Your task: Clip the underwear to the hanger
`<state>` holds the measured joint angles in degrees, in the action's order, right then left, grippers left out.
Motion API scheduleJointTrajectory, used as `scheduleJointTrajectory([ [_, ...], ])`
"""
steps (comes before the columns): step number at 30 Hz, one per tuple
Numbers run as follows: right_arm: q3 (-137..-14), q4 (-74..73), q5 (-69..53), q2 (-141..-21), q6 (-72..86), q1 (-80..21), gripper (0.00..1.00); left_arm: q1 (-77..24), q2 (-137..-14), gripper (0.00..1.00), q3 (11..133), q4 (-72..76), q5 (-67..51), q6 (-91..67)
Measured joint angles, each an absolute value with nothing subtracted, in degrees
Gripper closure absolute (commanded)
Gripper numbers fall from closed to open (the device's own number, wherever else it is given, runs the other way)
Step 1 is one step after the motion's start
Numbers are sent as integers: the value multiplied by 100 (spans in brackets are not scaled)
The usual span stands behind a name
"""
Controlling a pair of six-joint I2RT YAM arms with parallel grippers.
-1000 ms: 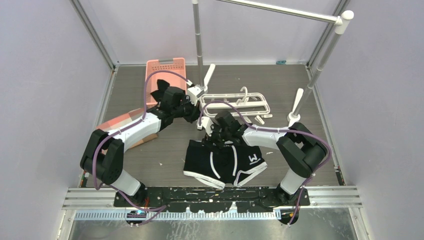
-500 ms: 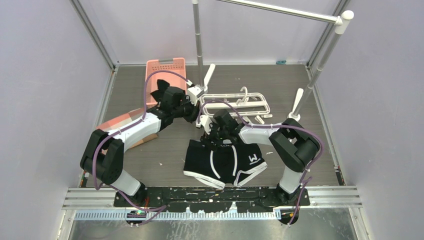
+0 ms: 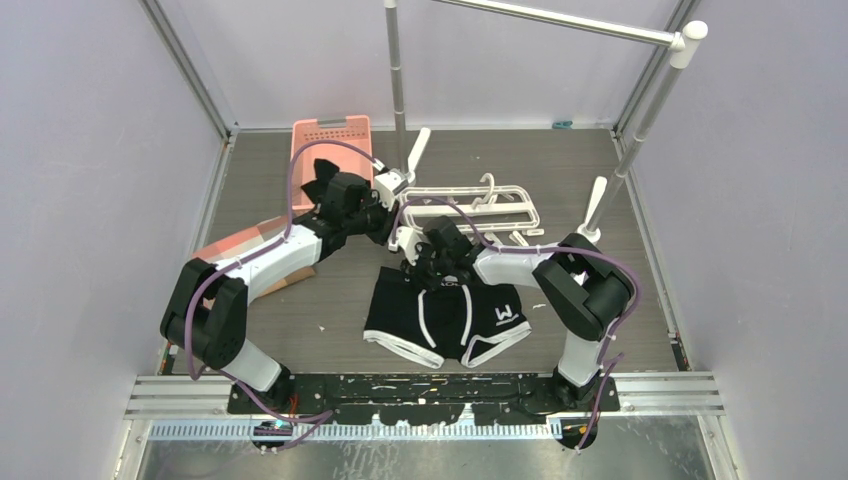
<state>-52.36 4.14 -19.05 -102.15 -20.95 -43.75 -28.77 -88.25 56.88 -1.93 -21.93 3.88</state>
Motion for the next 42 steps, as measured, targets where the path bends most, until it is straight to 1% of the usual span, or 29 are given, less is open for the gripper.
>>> scheduleJointTrajectory([
  [1, -5242, 410, -1905, -10221, -2093, -4375, 65, -2875, -8825, 100, 5688, -198, -2187, 388],
  [2, -5251, 401, -1905, -10226, -2095, -4375, 56, -2875, -8825, 100, 5688, -200, -2178, 388],
  [3, -5258, 392, -1900, -10226, -2095, -4375, 50, -2875, -8825, 100, 5688, -200, -2176, 388],
  [4, -5260, 390, -1876, -10226, -2108, -4375, 46, -2875, -8825, 100, 5688, -202, -2169, 388],
  [6, -5262, 401, -1861, -10226, -2119, -4366, 42, -2875, -8825, 100, 5688, -202, -2167, 388],
  [12, -5260, 239, -1857, -10121, -2132, -4338, 38, -2875, -8825, 100, 5688, -204, -2169, 390],
  [20, -5286, 110, -2010, -9773, -2073, -4248, 35, -2875, -8825, 100, 5688, -204, -2167, 388],
  [28, -5398, 84, -2049, -9832, -2014, -4066, 31, -2875, -8825, 100, 5688, -204, -2112, 392],
  [32, -5450, 51, -2082, -9979, -1975, -4051, 24, -2847, -8825, 100, 5688, -204, -2064, 392],
  [42, -5481, -97, -2154, -10206, -1957, -4049, 22, -2832, -8825, 100, 5688, -244, -1911, 414],
])
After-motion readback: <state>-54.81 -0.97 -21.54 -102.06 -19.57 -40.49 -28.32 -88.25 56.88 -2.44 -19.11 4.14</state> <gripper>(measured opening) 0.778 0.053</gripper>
